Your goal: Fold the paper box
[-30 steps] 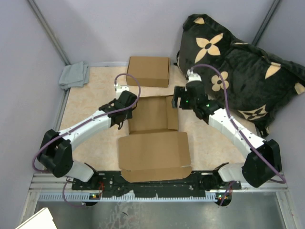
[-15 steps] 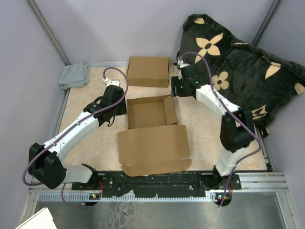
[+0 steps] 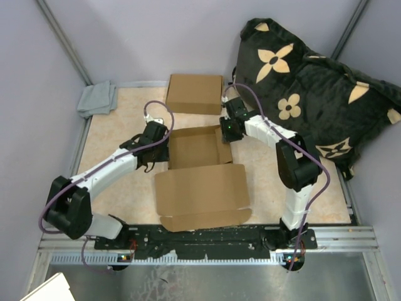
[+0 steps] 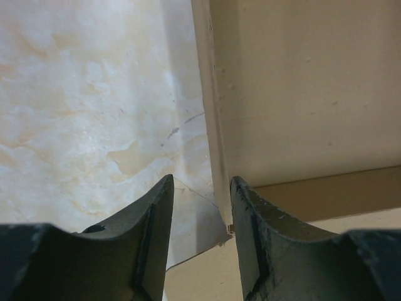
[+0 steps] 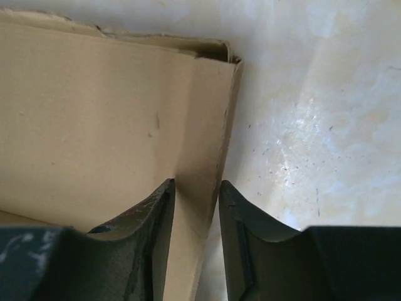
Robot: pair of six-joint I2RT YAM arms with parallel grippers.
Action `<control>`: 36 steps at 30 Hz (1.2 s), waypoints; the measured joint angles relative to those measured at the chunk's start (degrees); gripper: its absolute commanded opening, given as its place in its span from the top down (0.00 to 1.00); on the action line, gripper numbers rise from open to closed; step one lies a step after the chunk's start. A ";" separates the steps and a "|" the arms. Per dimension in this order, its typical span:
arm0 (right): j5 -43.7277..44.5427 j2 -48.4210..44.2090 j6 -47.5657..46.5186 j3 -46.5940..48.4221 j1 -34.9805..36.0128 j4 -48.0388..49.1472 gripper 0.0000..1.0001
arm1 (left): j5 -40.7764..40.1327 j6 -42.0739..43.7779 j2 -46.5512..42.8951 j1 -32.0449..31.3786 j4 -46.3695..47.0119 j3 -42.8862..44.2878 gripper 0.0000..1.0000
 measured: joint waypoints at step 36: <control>7.41 -28.79 5.16 -18.21 7.43 5.81 0.58 | 1.97 1.62 -22.95 0.00 -9.40 0.33 0.49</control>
